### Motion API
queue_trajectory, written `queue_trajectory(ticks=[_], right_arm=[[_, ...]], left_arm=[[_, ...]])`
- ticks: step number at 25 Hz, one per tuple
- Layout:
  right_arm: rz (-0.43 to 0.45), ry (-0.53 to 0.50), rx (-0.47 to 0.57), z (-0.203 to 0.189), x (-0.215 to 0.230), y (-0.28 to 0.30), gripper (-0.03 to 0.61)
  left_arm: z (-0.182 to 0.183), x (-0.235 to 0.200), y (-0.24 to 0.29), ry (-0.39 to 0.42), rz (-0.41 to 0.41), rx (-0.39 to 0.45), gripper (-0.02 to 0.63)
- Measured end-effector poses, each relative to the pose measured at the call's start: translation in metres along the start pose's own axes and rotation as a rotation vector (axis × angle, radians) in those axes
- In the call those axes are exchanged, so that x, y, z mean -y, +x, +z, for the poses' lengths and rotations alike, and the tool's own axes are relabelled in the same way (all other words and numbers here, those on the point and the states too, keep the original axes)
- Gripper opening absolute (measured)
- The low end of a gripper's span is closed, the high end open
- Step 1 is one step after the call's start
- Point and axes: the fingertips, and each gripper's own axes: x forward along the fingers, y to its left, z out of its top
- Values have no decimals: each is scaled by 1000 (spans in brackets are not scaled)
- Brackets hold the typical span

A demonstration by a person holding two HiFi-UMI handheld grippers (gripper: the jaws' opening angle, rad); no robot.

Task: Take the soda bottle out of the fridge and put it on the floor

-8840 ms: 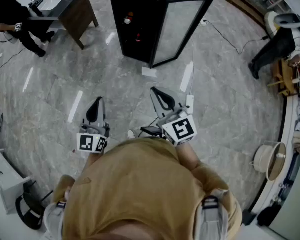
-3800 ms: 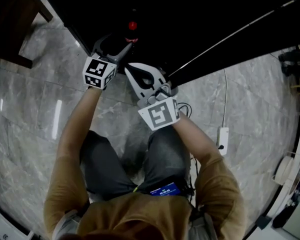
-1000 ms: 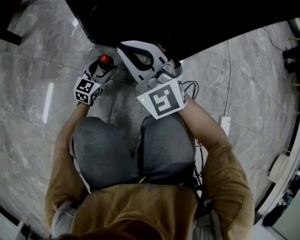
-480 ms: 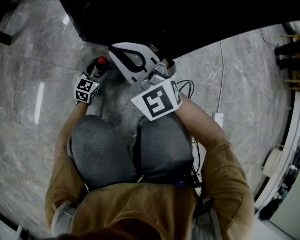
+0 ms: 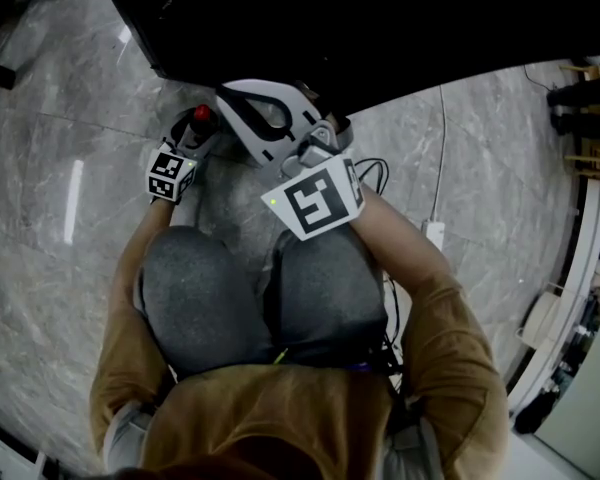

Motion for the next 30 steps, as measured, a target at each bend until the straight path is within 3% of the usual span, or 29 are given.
queue_trajectory(ticks=[9, 25, 30], right_arm=[[4, 3, -1, -2, -1, 2, -12], [26, 9, -24, 0, -8, 12, -12], [42, 5, -42, -2, -10, 14, -12]], left_arm=[[-2, 5, -2, 45, -21, 12, 302], [-10, 15, -10, 50, -57, -31, 307], [8, 20, -17, 47, -50, 40, 334]])
